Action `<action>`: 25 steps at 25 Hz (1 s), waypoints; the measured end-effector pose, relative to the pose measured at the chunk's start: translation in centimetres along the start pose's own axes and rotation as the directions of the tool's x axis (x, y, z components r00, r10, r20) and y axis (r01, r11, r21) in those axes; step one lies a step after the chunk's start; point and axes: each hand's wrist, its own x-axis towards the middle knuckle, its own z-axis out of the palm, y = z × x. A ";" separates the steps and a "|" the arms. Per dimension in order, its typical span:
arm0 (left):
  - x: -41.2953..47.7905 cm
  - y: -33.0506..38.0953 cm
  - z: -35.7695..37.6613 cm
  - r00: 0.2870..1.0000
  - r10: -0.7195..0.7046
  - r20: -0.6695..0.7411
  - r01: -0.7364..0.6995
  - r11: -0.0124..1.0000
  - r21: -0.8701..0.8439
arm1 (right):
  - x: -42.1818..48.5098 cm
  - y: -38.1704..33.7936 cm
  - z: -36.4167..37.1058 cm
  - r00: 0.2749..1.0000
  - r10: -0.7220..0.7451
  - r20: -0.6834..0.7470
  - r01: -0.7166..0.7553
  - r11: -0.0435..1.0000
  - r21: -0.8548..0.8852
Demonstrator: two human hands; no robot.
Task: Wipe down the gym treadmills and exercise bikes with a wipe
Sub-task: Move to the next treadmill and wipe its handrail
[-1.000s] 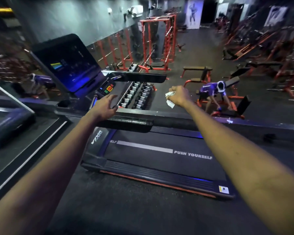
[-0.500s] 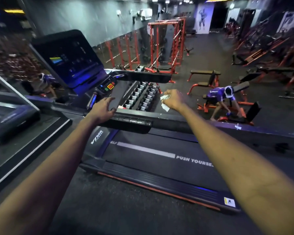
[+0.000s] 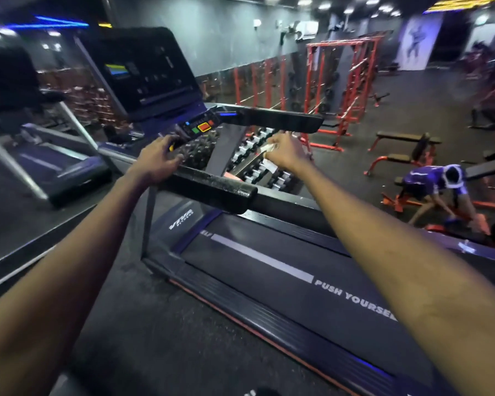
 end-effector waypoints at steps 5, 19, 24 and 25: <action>0.2 0.8 0.9 0.993 -0.111 -0.032 0.110 0.993 -0.028 | 3.3 2.7 -0.3 0.996 -0.052 0.071 0.047 0.997 0.062; 7.4 -2.7 6.7 0.926 -0.364 -0.098 0.370 0.927 0.054 | 18.5 0.9 6.1 0.911 -0.361 0.198 0.321 0.924 0.210; 8.7 -2.7 7.6 0.889 -0.446 -0.105 0.455 0.886 0.092 | 22.1 1.0 8.1 0.866 -0.426 0.263 0.374 0.900 0.225; 8.9 -2.8 7.8 0.880 -0.461 -0.113 0.472 0.877 0.096 | 22.7 0.9 8.7 0.858 -0.433 0.277 0.375 0.896 0.239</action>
